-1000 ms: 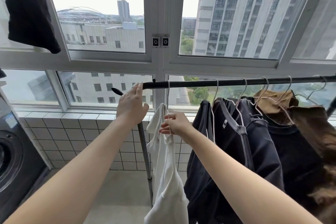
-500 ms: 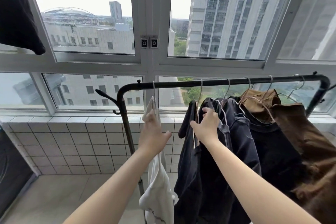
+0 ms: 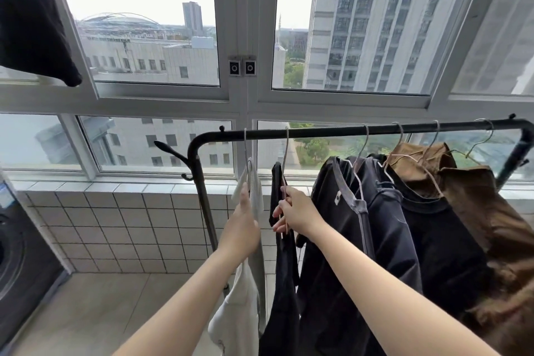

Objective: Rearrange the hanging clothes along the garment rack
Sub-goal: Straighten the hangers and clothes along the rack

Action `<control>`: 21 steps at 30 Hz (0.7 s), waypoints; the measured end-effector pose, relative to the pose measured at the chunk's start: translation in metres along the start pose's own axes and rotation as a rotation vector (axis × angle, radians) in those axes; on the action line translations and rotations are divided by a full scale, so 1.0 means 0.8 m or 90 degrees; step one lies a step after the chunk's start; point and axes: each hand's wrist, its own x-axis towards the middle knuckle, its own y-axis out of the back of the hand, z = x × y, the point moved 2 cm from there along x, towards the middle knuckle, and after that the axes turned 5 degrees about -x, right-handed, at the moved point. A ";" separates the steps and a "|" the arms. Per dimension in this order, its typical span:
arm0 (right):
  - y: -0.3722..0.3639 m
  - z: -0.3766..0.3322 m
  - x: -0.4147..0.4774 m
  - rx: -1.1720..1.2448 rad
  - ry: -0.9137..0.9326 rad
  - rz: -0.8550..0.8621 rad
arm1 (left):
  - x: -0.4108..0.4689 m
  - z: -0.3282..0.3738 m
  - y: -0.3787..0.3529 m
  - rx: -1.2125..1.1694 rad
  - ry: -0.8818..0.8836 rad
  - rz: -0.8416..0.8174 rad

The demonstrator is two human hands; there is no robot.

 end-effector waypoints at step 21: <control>0.038 0.019 -0.009 -0.017 -0.011 0.038 | -0.008 0.006 -0.018 -0.092 -0.054 0.091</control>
